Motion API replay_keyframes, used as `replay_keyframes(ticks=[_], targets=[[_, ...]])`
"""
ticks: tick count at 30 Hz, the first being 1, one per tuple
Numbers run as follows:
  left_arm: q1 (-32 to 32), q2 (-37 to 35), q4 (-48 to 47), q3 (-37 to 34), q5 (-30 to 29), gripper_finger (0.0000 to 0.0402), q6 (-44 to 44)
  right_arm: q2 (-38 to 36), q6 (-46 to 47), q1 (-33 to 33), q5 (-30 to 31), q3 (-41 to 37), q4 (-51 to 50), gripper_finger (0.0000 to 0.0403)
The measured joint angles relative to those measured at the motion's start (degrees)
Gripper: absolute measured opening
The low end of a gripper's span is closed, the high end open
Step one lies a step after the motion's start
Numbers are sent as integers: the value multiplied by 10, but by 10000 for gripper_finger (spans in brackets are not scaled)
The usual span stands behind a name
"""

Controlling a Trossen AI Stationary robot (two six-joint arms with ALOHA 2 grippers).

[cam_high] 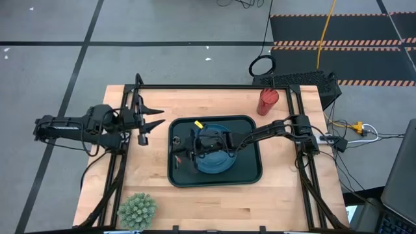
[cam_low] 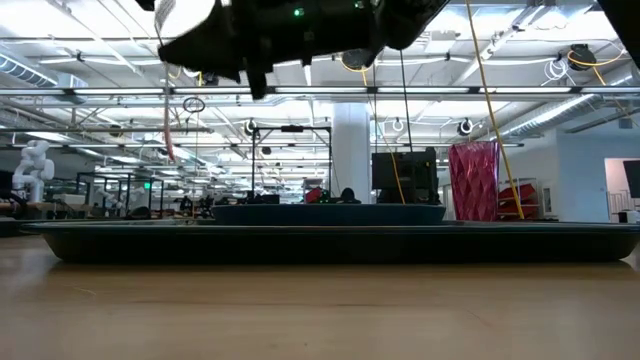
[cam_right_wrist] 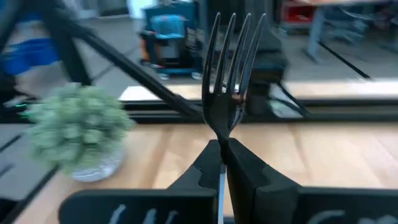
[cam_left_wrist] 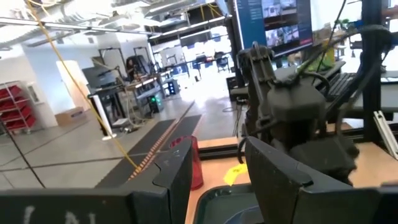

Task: Pick and place plate/cup/fork/spoon on tray
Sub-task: Put the orange fork between the black spoon and blue plate on the black tray

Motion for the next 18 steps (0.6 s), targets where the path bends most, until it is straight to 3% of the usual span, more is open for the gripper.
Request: replay_keyframes(ticks=[3,9,12,18], targets=[[-5,0,-2,0,-2,152,2,0,15,-8,-41,0,29,2],[-7,-10,-8,0,-35,152,-2,0,52,-19,-34,0,40,2],[-7,-10,-8,0,-35,152,0,0,46,-25,-79,0,46,1],[-7,-10,-12,0,-35,152,0,6,27,-26,-152,0,168,1]])
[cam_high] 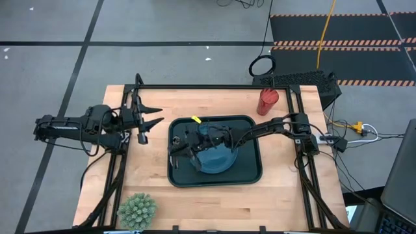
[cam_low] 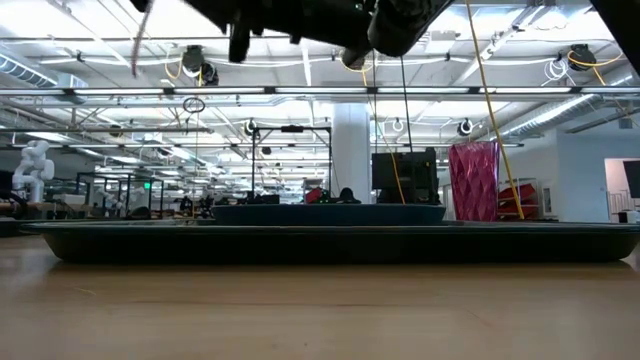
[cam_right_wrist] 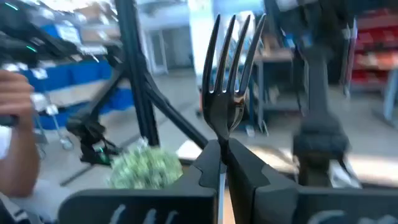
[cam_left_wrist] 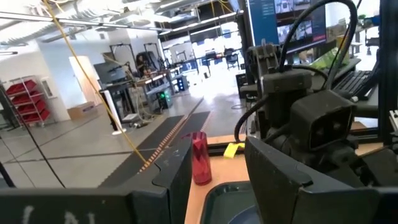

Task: Pick and place plate/cup/fork/spoon on tray
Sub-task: Put the orange fork between the black spoon and blue plate on the black tray

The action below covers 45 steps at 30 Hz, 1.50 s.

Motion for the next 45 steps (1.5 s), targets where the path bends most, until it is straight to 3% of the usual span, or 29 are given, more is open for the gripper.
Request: replay_keyframes(ticks=[5,14,21,30,36,45], targets=[[0,0,-3,0,0,152,4,3,-1,0,18,0,-34,1],[0,-5,-5,0,0,152,10,2,50,6,264,2,-213,0],[0,-30,-7,0,-1,152,19,2,123,37,400,80,-370,0],[0,-47,-8,0,-1,152,25,8,157,52,439,168,-431,0],[0,-60,-7,1,-1,152,31,69,153,58,435,246,-452,0],[0,-68,-23,1,-1,152,36,137,209,47,419,367,-592,0]])
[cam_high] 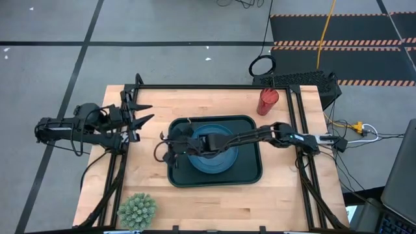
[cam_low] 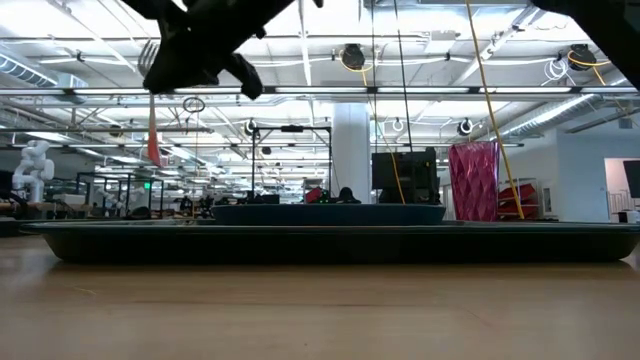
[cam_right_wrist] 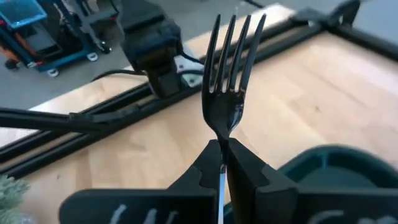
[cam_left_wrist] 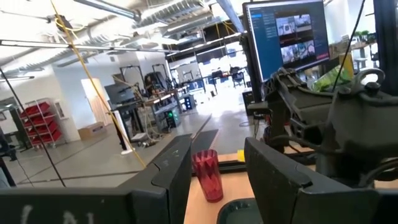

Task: Pick and place plate/cup/fork/spoon on tray
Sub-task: Put the orange fork between the black spoon and blue plate on the black tray

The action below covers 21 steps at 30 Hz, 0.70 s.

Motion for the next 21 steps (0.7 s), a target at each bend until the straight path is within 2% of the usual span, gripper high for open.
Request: replay_keyframes(ticks=[4,13,21], targets=[[0,-5,-5,0,0,152,1,0,46,-3,-4,2,-41,0],[0,-19,-27,0,-19,152,0,0,178,-12,-63,-15,-148,0],[0,-19,-46,0,-36,152,-2,0,251,-15,-76,-69,-147,0]])
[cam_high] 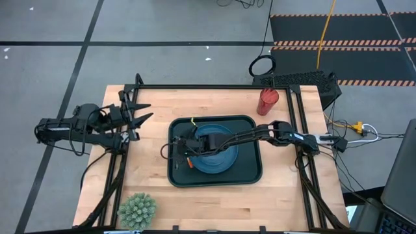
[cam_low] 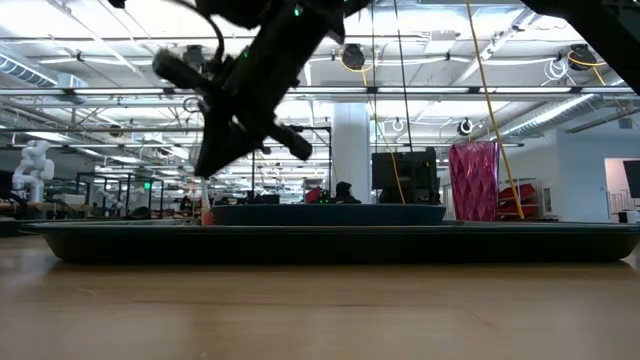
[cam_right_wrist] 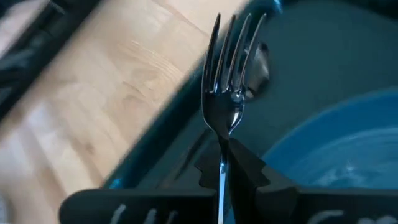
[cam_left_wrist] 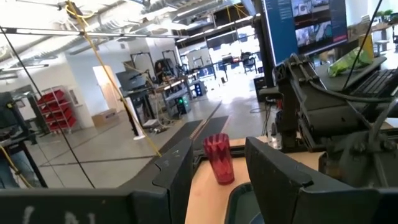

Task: Pick and place plate/cup/fork/spoon on tray
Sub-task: Put the orange fork between the black spoon and blue plate on the black tray

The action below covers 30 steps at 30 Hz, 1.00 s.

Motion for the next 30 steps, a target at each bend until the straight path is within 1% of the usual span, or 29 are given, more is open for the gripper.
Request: replay_keyframes(ticks=[4,6,11,19,22,26,30], targets=[[0,0,-14,0,0,152,-8,-1,36,0,-6,-35,45,0],[0,0,-20,0,0,152,-15,-1,44,0,-15,-42,57,0],[0,0,-39,0,4,152,-37,-1,56,0,-13,-56,83,0],[0,0,-70,0,33,152,-84,-1,56,-7,18,-56,85,0],[0,0,-79,0,55,152,-101,-1,62,-12,32,-56,87,0],[0,0,-99,0,87,152,-114,-1,74,-18,33,-57,91,0],[0,0,-122,0,97,152,-125,-1,100,-21,32,-73,128,0]])
